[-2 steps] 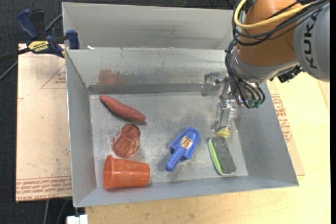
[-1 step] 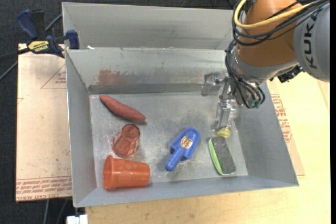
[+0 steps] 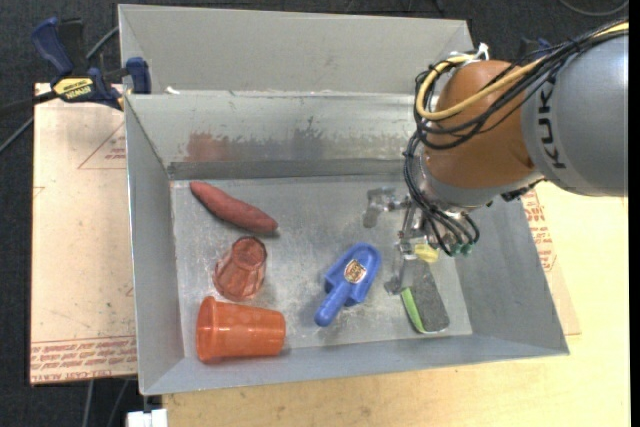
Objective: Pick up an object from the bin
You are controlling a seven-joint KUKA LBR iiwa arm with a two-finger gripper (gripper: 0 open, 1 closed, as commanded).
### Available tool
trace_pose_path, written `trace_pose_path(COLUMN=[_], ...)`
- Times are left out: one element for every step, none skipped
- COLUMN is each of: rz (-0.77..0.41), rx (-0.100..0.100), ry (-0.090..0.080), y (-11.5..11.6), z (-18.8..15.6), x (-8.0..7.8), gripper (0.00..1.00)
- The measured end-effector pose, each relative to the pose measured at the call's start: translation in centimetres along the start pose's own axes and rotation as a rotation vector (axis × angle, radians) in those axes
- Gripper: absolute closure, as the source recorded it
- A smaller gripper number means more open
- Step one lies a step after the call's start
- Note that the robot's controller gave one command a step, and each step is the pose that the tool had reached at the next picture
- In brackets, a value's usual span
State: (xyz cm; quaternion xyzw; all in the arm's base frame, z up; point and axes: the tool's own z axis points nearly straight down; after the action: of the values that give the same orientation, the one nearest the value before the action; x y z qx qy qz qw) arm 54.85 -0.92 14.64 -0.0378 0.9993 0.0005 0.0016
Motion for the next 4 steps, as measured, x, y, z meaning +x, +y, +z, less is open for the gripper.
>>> trace_pose_path(rz=[0.047, -0.056, -0.324, -0.324], rx=[-0.001, -0.001, -0.002, -0.002], ry=[-0.001, -0.002, -0.004, -0.004], y=[2.9, 3.6, 3.5, 3.5], z=[2.4, 6.7, 7.6, 7.6], x=[-1.7, 1.9, 1.8, 1.8], gripper=[0.00, 0.00, 1.00, 1.00])
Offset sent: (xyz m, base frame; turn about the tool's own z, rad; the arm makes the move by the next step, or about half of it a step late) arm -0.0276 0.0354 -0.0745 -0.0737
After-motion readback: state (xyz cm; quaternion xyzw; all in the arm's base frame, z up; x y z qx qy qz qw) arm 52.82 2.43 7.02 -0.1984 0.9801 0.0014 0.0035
